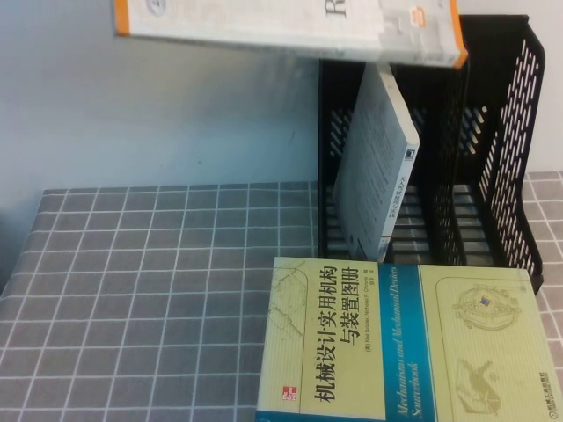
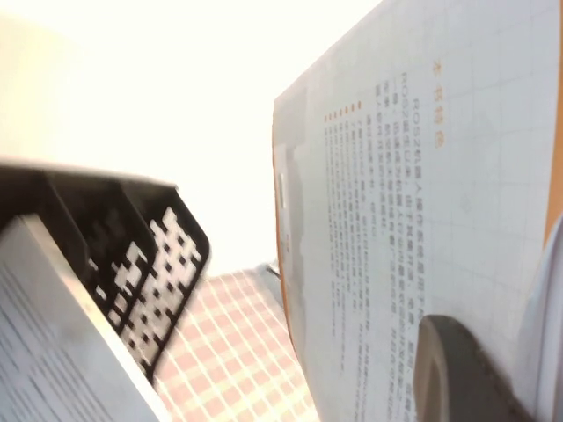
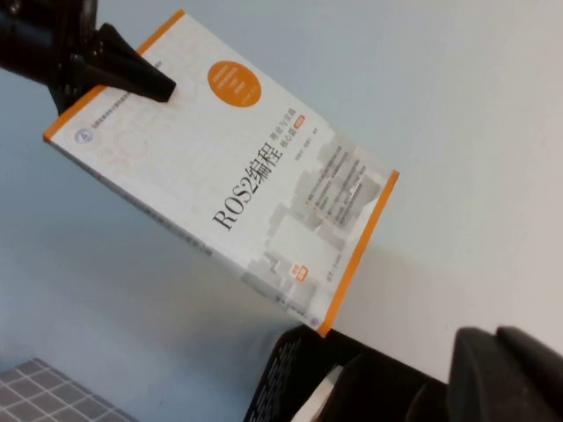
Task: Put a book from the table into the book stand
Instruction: Place the book on the book shelf
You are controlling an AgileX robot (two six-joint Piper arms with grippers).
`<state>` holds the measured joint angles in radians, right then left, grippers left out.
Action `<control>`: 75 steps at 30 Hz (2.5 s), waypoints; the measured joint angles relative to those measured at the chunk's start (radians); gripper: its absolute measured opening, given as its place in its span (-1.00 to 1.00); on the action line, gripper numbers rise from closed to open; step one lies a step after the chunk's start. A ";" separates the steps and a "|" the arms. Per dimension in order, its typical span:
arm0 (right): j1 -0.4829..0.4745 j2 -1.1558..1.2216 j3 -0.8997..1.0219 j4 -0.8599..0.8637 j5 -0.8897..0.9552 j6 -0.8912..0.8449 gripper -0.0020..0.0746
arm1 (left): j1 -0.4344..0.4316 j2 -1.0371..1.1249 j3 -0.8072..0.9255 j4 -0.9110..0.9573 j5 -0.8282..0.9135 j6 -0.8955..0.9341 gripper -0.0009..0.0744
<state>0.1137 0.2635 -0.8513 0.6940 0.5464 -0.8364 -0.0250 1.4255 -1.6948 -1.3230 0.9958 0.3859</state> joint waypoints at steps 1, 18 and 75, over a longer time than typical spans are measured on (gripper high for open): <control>0.000 -0.001 0.000 -0.010 0.000 0.019 -0.95 | -0.019 0.002 -0.022 0.028 -0.030 -0.013 -0.70; 0.000 0.024 0.063 -0.537 0.251 0.438 -0.95 | -0.443 0.186 -0.121 0.534 -0.246 -0.259 -0.70; 0.000 0.029 0.239 -0.528 0.172 0.496 -0.95 | -0.580 0.363 -0.121 1.304 -0.444 -0.852 -0.71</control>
<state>0.1137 0.2930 -0.6125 0.1656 0.7182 -0.3408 -0.6053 1.7887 -1.8160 -0.0190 0.5519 -0.4665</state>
